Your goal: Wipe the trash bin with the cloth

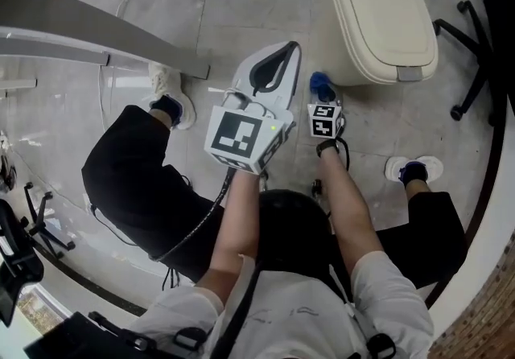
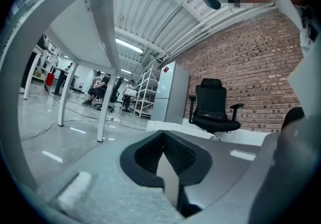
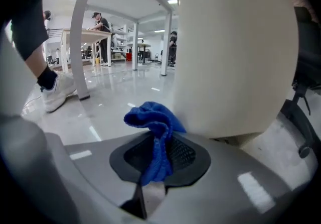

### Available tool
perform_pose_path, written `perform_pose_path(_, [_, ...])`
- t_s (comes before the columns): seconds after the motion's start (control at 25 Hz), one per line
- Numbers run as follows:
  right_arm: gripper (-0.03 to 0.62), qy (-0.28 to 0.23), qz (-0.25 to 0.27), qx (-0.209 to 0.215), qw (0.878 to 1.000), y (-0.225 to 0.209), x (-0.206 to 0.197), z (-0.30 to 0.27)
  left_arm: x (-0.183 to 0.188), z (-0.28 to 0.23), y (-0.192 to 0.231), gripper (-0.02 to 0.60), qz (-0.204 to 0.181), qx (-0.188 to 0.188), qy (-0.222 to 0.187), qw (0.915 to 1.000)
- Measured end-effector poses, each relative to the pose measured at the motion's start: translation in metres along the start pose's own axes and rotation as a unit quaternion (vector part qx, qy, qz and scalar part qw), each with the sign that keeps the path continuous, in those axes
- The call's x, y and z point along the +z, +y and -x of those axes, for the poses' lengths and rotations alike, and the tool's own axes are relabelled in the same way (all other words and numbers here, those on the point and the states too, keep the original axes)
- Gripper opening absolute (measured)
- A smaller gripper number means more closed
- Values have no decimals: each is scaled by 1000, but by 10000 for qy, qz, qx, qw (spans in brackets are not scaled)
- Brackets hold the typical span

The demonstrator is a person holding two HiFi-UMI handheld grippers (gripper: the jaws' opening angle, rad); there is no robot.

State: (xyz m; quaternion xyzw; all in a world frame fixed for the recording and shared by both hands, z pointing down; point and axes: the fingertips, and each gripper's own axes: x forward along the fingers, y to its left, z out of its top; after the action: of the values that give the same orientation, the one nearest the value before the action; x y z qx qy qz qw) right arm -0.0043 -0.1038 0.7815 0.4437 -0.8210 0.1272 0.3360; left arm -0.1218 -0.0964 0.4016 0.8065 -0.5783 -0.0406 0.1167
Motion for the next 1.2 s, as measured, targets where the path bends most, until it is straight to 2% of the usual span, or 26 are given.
perform_pose_path(0.12, [61, 268, 275, 289, 9988, 0, -10, -20, -7, -8, -1, 0, 33, 90, 68, 9999])
perform_pose_path(0.28, [61, 496, 86, 506, 9974, -1, -8, -23, -1, -11, -4, 0, 41, 362, -33, 9993])
perform_pose_path(0.36, [61, 366, 131, 597, 9975, -2, 0, -10, 6, -10, -11, 0, 0, 453, -143, 9989])
perform_pose_path(0.48, [61, -447, 199, 761, 9959, -2, 48, 19, 16, -3, -16, 0, -111, 696, -347, 9969])
perform_pose_path(0.6, [61, -1471, 201, 977, 9841, 1, 103, 78, 17, 16, -24, 0, 10, 1056, -538, 9930])
perform_pose_path(0.76, [61, -2830, 512, 1291, 9490, 2, 191, 181, 26, 37, -50, 0, 40, 1494, -815, 9854])
perform_pose_path(0.84, [61, -3428, 427, 1370, 9284, -1, 227, 229, 27, 49, -65, 0, 0, 1706, -819, 9819])
perform_pose_path(0.92, [61, -3745, 271, 1366, 9167, -13, 248, 253, 27, 57, -80, 0, -48, 1908, -842, 9780])
perform_pose_path(0.96, [61, -3750, 214, 1300, 9176, -22, 251, 254, 26, 60, -88, 0, -57, 1970, -870, 9765])
perform_pose_path(1.04, [61, -3540, 146, 1150, 9280, -35, 245, 239, 23, 63, -97, 0, -72, 2051, -911, 9745])
perform_pose_path(1.2, [61, -3016, 411, 1299, 9437, -29, 207, 192, 5, 59, -103, 0, -87, 2290, -786, 9702])
